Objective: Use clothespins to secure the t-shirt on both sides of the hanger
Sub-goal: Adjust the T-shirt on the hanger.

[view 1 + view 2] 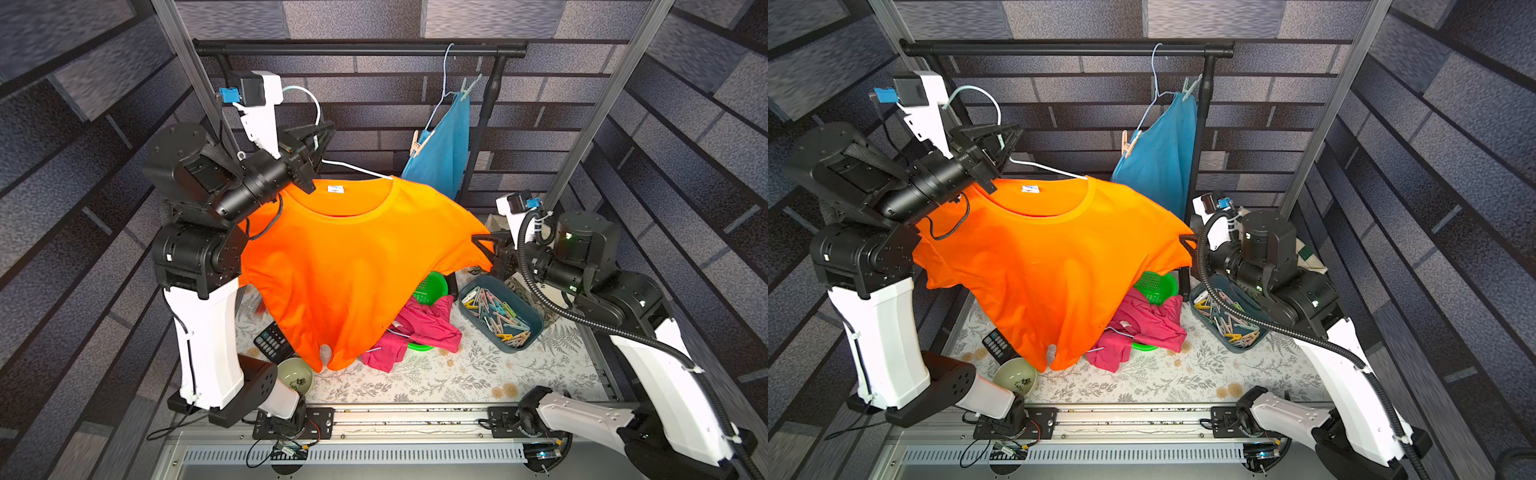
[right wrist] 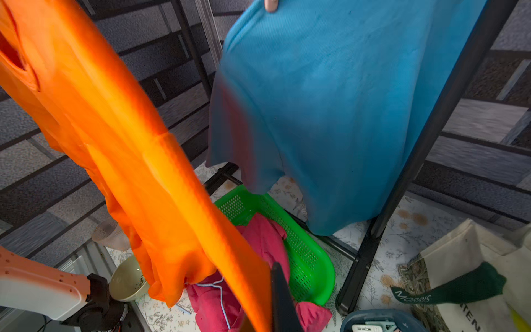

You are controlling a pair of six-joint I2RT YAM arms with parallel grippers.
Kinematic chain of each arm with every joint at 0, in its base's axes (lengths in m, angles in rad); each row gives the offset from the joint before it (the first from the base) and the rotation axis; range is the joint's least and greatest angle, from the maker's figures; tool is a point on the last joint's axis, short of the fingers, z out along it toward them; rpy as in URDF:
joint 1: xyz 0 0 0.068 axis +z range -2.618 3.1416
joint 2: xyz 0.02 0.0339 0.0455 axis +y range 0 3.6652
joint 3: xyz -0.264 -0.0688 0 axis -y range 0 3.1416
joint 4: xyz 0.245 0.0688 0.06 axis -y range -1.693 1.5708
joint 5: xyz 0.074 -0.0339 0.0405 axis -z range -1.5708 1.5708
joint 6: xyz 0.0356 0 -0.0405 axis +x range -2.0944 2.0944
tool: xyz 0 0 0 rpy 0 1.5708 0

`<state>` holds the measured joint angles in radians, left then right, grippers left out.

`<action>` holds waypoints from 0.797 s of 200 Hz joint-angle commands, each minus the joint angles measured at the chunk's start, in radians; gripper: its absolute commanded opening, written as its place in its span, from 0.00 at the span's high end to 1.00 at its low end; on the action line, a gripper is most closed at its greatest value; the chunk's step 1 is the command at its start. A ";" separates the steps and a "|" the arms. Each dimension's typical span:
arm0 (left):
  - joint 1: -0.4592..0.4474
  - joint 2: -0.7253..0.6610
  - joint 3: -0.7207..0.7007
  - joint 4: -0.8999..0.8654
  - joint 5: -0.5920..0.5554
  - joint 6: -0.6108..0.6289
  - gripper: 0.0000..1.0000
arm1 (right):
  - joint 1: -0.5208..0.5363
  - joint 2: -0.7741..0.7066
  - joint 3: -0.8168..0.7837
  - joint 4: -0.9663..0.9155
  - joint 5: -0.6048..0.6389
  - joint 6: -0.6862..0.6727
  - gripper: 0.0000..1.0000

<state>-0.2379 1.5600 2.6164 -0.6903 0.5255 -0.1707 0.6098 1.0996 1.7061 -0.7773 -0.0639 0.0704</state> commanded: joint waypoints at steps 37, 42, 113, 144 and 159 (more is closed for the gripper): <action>0.009 0.084 0.105 0.183 0.031 -0.136 1.00 | -0.012 -0.013 0.185 0.232 0.235 -0.006 1.00; 0.011 0.089 0.104 0.189 0.032 -0.140 1.00 | -0.012 -0.012 0.194 0.233 0.246 -0.012 1.00; 0.009 0.100 -0.046 0.210 0.166 -0.152 1.00 | -0.012 -0.089 -0.164 0.175 0.167 0.041 0.51; 0.009 0.128 -0.068 0.160 0.243 -0.126 1.00 | -0.012 -0.143 -0.289 0.027 0.359 0.096 0.40; 0.009 0.137 -0.071 0.144 0.275 -0.114 1.00 | -0.012 -0.168 -0.351 -0.061 0.445 0.151 0.41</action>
<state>-0.2337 1.6936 2.5462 -0.5434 0.7078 -0.3042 0.6037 0.9928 1.4189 -0.6834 0.2127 0.1329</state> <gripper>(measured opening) 0.073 0.595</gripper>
